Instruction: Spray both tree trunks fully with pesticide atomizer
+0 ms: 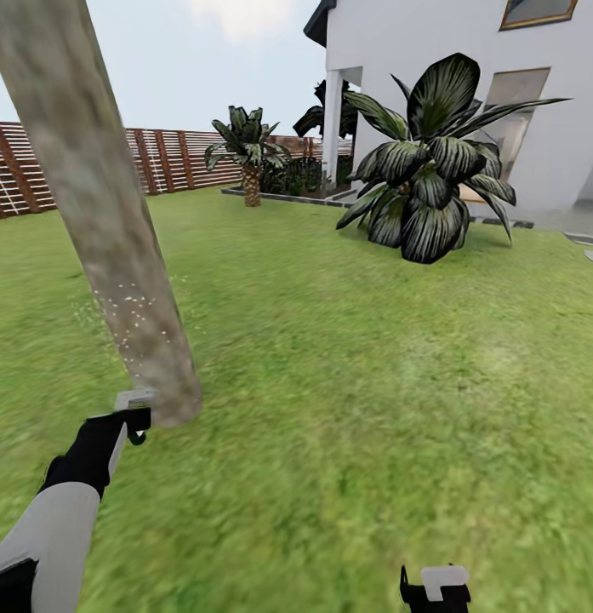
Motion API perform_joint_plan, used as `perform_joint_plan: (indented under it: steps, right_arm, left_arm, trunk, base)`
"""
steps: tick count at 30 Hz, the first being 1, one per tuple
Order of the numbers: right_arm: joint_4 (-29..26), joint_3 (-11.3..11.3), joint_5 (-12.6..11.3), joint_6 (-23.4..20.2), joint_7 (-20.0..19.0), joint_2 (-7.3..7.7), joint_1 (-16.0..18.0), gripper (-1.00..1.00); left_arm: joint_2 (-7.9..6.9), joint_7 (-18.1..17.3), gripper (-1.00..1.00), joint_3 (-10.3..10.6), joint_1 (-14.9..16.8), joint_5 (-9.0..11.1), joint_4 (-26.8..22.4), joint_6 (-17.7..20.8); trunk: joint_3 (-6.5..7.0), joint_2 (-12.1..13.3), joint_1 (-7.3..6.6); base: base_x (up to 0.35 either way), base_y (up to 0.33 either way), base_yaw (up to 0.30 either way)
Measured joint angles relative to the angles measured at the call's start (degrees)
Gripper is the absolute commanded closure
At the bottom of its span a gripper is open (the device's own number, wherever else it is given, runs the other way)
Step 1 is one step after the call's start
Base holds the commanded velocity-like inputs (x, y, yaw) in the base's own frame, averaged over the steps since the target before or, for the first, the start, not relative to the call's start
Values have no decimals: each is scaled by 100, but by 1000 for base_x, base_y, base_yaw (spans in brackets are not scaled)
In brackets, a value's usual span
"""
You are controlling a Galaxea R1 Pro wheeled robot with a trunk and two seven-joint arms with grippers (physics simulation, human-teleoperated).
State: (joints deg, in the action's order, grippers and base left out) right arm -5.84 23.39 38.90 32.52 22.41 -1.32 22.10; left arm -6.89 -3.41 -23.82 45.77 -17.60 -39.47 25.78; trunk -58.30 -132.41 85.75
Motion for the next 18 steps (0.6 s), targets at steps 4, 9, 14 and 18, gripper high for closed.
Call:
perform_joint_plan:
  steps: [4, 9, 14, 18]
  right_arm:
    - [4, -2, 4, 0, 0, -2, 1, -100]
    - [4, 2, 4, 0, -8, 0, 0, -100]
    - [4, 5, 4, 0, -9, 0, -3, -100]
    - [4, 4, 4, 0, -9, 0, -1, -100]
  left_arm:
    - [11, 0, 100, -9, -94, 11, 57, -95]
    - [1, 0, 100, -17, -167, -5, 148, -296]
    - [-25, 125, 100, -33, -225, -16, 354, -640]
    - [-7, 157, 100, -33, -250, -8, 365, -652]
  trunk:
    - [0, 0, 0]
    - [0, 0, 0]
    - [0, 0, 0]
    - [0, 0, 0]
  base:
    - [134, -248, 1]
    - [101, -262, 0]
    - [130, -262, 0]
    - [185, -237, 142]
